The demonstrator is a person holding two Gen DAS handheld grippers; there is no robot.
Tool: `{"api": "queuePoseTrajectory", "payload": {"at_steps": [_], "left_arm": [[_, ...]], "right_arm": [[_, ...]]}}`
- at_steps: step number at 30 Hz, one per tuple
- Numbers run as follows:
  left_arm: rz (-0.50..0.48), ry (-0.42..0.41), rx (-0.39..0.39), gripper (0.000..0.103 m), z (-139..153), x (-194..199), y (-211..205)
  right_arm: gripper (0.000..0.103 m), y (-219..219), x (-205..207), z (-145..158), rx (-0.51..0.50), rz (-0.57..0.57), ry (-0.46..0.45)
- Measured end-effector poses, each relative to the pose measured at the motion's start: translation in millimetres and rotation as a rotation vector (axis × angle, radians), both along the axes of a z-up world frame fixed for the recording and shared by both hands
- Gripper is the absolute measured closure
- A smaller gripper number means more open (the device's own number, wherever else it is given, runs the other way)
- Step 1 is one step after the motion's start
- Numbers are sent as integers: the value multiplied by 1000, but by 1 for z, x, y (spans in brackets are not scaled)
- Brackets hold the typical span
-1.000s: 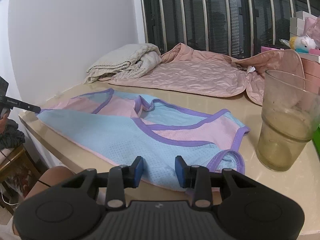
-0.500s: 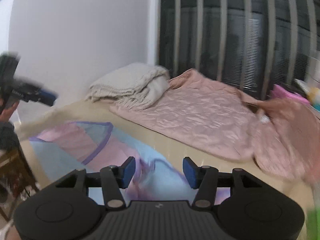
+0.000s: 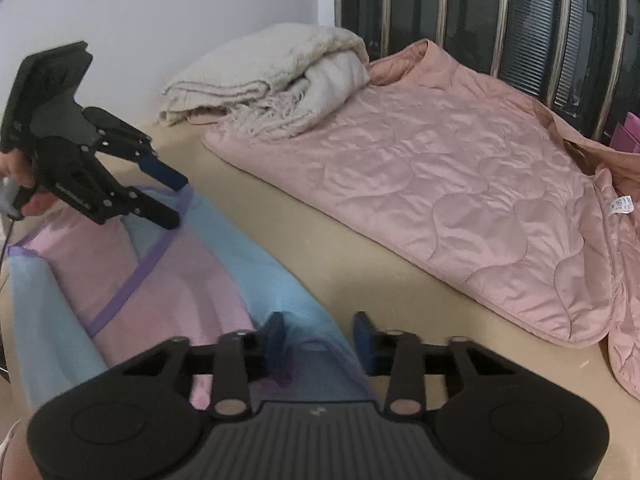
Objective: Fold clothes
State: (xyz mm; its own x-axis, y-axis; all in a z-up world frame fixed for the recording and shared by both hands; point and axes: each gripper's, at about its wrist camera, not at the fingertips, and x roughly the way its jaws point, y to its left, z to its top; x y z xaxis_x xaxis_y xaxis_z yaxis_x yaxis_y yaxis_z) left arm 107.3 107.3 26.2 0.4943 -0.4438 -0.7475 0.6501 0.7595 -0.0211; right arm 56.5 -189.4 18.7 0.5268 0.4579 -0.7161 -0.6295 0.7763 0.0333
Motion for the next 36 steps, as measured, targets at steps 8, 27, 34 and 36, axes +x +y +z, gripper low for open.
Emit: {"api": "queuePoseTrajectory", "payload": {"at_steps": [8,27,34,36], "left_arm": [[14,-159,6,99,29,-36,5],[541,15,-271,45,16,-131,108],[664,84,-297,94,2,-93,104],[696,67,-338,101,-3,-95,109]], "right_arm": [[100,3,-33,24,55,67,-151],[87,-8,-161,35,76,254,-279],[85,7,-161,19,63,234,-258],[85,12,-165,11,42,222,-248]]}}
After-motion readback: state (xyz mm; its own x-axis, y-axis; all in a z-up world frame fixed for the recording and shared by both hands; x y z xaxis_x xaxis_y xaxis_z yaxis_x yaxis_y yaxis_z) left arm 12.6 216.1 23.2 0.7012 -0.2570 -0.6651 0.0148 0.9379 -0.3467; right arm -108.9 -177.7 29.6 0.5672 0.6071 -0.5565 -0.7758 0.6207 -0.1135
